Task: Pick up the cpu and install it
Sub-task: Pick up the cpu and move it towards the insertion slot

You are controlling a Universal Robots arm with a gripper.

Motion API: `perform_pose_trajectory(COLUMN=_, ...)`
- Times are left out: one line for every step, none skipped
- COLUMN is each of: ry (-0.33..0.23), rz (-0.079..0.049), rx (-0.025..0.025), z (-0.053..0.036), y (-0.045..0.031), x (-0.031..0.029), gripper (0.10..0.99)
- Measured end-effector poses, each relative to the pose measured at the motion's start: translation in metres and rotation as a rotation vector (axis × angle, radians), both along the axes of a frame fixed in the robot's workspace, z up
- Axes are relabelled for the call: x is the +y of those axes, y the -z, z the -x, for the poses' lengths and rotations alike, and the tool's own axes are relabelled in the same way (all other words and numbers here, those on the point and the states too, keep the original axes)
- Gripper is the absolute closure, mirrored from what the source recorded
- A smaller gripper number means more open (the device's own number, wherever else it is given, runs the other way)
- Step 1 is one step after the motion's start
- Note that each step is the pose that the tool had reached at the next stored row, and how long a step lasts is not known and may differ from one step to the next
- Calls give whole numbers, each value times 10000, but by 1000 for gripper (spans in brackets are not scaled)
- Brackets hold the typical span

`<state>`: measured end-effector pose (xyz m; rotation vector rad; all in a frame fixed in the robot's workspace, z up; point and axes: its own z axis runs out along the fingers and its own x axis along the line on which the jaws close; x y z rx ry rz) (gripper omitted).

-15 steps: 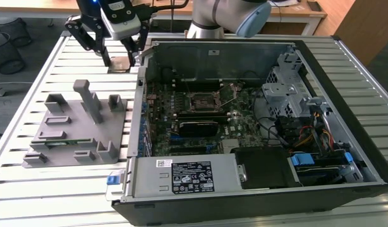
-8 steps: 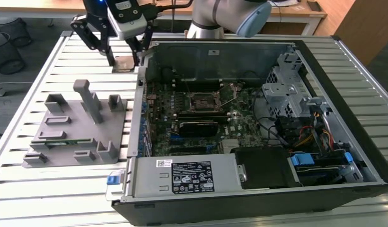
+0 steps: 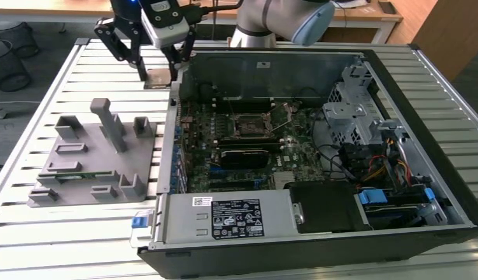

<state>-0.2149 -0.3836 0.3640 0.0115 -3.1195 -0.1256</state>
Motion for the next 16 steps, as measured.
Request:
perform_pose_trajectory(ry=0, rz=0, rx=0, z=-7, y=0, x=1, gripper=549)
perform_pose_trajectory(ry=1, rz=0, rx=0, z=-17, y=0, x=2, gripper=549)
perform_pose_trajectory(ry=0, rz=0, rx=0, z=-30, y=0, x=2, gripper=549)
perform_pose_trajectory(ry=0, rz=-1, rx=0, z=-45, y=0, x=2, gripper=549)
perform_pose_trajectory(ry=0, rz=-1, rx=-1, z=-64, y=0, x=3, gripper=549)
perform_pose_trajectory(ry=0, rz=0, rx=0, z=-86, y=0, x=3, gripper=549)
perform_pose_trajectory(ry=0, rz=0, rx=0, z=-108, y=0, x=3, gripper=549)
perform_pose_trajectory(ry=0, rz=0, rx=-1, z=-130, y=0, x=3, gripper=549)
perform_pose_trajectory(ry=0, rz=-1, rx=-1, z=-146, y=1, x=5, gripper=549)
perform_pose_trajectory(ry=0, rz=-1, rx=-1, z=-161, y=0, x=7, gripper=549)
perform_pose_trajectory(ry=0, rz=-1, rx=-1, z=-176, y=0, x=9, gripper=549)
perform_pose_trajectory(ry=0, rz=-1, rx=0, z=-191, y=0, x=10, gripper=549)
perform_pose_trajectory(ry=0, rz=-1, rx=-1, z=-207, y=0, x=11, gripper=549)
perform_pose_trajectory(ry=0, rz=0, rx=0, z=-224, y=0, x=12, gripper=549)
perform_pose_trajectory(ry=0, rz=0, rx=0, z=-242, y=0, x=14, gripper=549)
perform_pose_trajectory(ry=0, rz=0, rx=0, z=-260, y=0, x=15, gripper=549)
